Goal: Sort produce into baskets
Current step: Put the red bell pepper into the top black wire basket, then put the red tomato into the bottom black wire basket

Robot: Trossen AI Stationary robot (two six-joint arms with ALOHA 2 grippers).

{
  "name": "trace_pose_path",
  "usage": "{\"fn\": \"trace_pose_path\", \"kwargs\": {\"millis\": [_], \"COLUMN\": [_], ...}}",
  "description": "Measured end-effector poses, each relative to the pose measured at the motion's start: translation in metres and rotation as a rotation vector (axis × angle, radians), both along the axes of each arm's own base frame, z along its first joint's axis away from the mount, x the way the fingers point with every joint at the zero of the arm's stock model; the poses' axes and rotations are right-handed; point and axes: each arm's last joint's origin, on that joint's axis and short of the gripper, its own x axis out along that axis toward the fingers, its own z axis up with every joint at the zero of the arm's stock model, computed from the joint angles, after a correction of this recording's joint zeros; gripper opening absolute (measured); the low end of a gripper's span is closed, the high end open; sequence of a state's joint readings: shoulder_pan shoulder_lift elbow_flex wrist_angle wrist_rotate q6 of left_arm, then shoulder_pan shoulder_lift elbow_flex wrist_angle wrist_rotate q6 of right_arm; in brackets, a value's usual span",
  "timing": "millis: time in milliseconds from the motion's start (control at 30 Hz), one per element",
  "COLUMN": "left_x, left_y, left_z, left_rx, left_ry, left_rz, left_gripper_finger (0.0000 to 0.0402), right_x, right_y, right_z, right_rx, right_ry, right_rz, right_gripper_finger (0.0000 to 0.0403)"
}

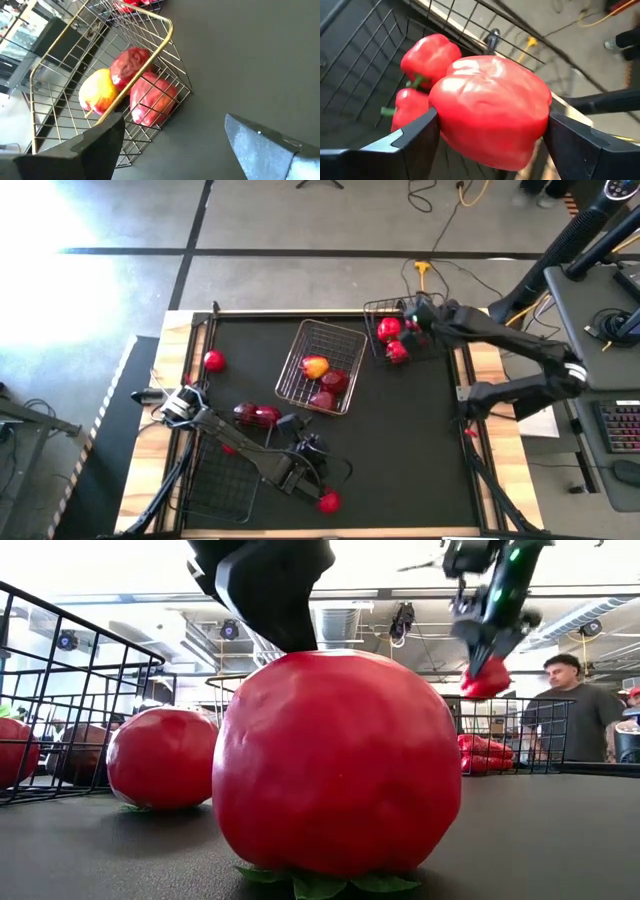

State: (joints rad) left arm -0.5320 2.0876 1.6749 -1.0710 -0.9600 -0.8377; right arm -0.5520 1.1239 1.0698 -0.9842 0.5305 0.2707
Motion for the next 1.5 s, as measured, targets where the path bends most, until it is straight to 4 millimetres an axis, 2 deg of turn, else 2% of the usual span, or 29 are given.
{"fn": "trace_pose_path", "kwargs": {"millis": [167, 333, 467, 700, 833, 933, 1067, 1167, 1300, 1500], "left_x": [0.0, 0.0, 0.0, 0.0, -0.001, -0.001, 0.0, 0.0, 0.002, -0.013], "left_y": [0.001, 0.001, 0.001, 0.0, 0.0, 0.0, 0.001, 0.003, 0.004, 0.017], "left_z": [0.0, 0.0, 0.0, -0.001, -0.001, -0.001, -0.002, -0.001, 0.013, 0.065], "left_rx": [0.01, 0.008, 0.006, -0.024, -0.027, -0.019, -0.017, -0.017, -0.008, 0.104], "left_ry": [0.01, 0.014, 0.012, 0.034, 0.042, 0.056, 0.072, 0.072, 0.092, 0.252], "left_rz": [-0.008, -0.008, -0.007, -0.011, -0.013, -0.022, -0.03, -0.026, -0.029, 0.011], "left_gripper_finger": [0.0324, 0.0324, 0.0324, 0.0324, 0.0324, 0.0324, 0.0324, 0.0324, 0.0321, 0.031], "right_x": [-0.001, -0.002, 0.003, 0.004, 0.005, 0.003, 0.005, 0.005, 0.008, 0.021], "right_y": [-0.047, -0.073, -0.08, -0.082, -0.082, -0.078, -0.072, -0.058, -0.026, 0.044], "right_z": [-0.03, -0.058, -0.077, -0.093, -0.078, -0.079, -0.05, -0.038, -0.013, 0.001], "right_rx": [0.043, 0.141, 0.203, 0.261, 0.2, 0.232, 0.148, 0.124, 0.111, 0.164], "right_ry": [0.0, 0.084, 0.143, 0.187, 0.162, 0.186, 0.108, 0.075, -0.074, -0.28], "right_rz": [-0.074, -0.143, -0.148, -0.112, -0.083, -0.078, -0.057, -0.037, 0.056, 0.328], "right_gripper_finger": [0.0306, 0.0306, 0.0327, 0.0386, 0.0394, 0.0393, 0.0393, 0.0393, 0.0393, 0.0393]}}
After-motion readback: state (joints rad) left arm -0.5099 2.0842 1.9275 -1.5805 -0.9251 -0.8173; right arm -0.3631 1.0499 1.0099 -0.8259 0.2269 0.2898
